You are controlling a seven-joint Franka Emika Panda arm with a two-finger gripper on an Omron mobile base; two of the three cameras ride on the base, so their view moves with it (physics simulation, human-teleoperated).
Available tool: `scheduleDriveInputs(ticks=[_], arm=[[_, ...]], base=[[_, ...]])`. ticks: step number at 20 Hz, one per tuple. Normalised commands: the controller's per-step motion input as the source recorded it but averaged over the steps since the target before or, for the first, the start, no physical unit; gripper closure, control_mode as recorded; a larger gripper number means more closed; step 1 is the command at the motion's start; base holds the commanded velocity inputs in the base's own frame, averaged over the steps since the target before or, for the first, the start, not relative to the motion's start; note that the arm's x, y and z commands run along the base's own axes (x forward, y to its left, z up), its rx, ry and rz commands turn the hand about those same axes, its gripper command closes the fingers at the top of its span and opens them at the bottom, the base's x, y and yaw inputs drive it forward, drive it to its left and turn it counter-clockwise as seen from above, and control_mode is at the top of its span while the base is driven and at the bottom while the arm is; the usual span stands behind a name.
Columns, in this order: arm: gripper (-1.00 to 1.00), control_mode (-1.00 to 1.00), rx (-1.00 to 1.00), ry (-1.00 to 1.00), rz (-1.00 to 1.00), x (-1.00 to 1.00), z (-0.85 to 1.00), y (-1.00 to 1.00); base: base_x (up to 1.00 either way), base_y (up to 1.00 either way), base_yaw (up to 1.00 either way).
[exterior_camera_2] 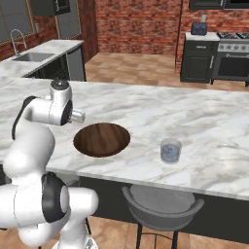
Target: There are four ice cubes in the ice bowl. Place two ice cubes in each glass of water.
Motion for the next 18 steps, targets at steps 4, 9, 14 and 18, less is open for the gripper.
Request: scheduleDriveInputs(ticks=[4, 9, 14, 18], arm=[[1.0, -1.0, -0.04, 0.21, 0.1, -0.53, 0.46, 0.93], [1.0, -1.0, -0.06, 0.2, 0.06, -0.07, 0.0, 0.63], [1.0, -1.0, -0.01, 0.01, 0.0, 0.05, -0.31, 0.39], [1.0, -1.0, -0.03, 0.0, 0.0, 0.07, -0.7, 0.54]], base=[[0.0, 0.0, 0.0], [0.0, 0.0, 0.0], [0.0, 0.0, 0.0], [0.0, 0.0, 0.0]])
